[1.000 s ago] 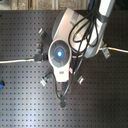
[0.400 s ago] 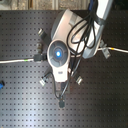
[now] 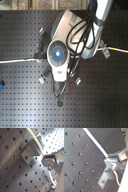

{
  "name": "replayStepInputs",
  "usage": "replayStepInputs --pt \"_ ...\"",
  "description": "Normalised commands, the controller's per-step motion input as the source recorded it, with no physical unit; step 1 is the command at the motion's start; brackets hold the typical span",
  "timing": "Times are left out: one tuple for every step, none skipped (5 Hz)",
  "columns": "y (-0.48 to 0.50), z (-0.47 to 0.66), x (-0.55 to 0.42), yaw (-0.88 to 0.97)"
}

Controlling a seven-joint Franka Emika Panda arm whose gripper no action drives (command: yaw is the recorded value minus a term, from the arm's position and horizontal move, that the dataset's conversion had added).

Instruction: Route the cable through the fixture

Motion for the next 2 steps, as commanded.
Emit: replayStepInputs --pt "0.169 0.35 0.008 0.13" --pt "0.011 0.0 0.0 0.02"
